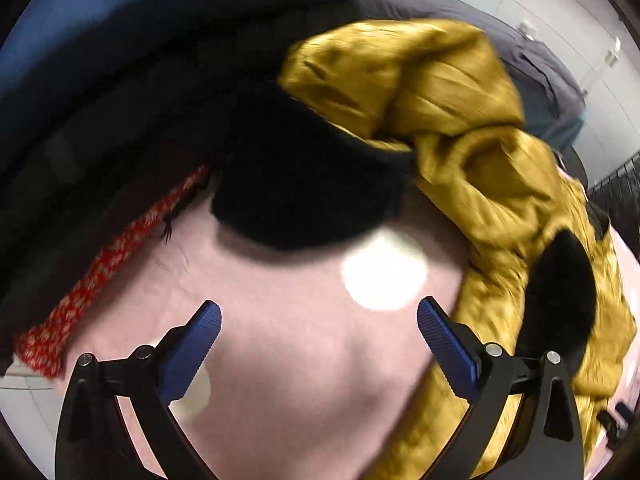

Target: Fold large clothes

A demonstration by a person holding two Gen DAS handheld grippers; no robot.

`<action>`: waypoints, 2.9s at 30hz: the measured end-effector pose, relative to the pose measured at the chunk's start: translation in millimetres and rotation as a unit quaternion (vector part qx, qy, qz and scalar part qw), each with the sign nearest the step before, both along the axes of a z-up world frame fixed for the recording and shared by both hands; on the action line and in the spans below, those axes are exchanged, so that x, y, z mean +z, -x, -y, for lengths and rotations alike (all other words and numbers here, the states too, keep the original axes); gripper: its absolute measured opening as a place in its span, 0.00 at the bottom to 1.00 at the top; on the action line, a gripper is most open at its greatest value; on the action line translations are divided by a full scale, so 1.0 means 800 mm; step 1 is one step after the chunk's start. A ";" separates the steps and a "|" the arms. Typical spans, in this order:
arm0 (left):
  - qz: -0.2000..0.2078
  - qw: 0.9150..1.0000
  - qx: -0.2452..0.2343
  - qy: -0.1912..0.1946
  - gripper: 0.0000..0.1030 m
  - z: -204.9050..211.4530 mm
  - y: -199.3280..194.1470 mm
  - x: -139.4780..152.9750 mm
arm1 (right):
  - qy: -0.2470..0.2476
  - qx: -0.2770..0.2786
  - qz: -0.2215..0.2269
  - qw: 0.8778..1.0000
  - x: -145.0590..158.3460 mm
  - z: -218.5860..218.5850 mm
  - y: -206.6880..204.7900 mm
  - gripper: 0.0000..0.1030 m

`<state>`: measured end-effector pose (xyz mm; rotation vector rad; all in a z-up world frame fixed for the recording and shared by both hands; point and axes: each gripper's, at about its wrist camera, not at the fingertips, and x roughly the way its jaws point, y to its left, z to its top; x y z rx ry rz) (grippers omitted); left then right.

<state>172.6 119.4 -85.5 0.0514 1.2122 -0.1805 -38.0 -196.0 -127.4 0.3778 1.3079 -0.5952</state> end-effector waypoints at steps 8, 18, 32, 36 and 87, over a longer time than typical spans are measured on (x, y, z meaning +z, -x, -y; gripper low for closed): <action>0.044 0.995 -0.076 -0.046 0.91 0.044 -0.074 -0.021 | 0.009 -0.020 -0.025 0.999 0.004 0.000 0.021 0.94; -0.054 0.983 -0.150 0.095 0.13 -0.002 -0.090 0.094 | -0.001 -0.029 -0.015 0.999 0.007 -0.013 0.021 0.94; 0.005 0.949 -0.181 0.260 0.12 -0.082 -0.009 0.331 | -0.070 0.038 0.078 0.994 0.048 -0.050 -0.056 0.94; -0.057 0.912 -0.218 0.344 0.09 -0.005 0.013 0.315 | -0.082 0.073 0.122 0.986 0.083 -0.065 -0.071 0.94; -0.092 0.988 -0.116 0.042 0.68 0.071 0.118 0.072 | -0.065 0.319 0.430 0.842 0.450 -0.088 -0.327 0.10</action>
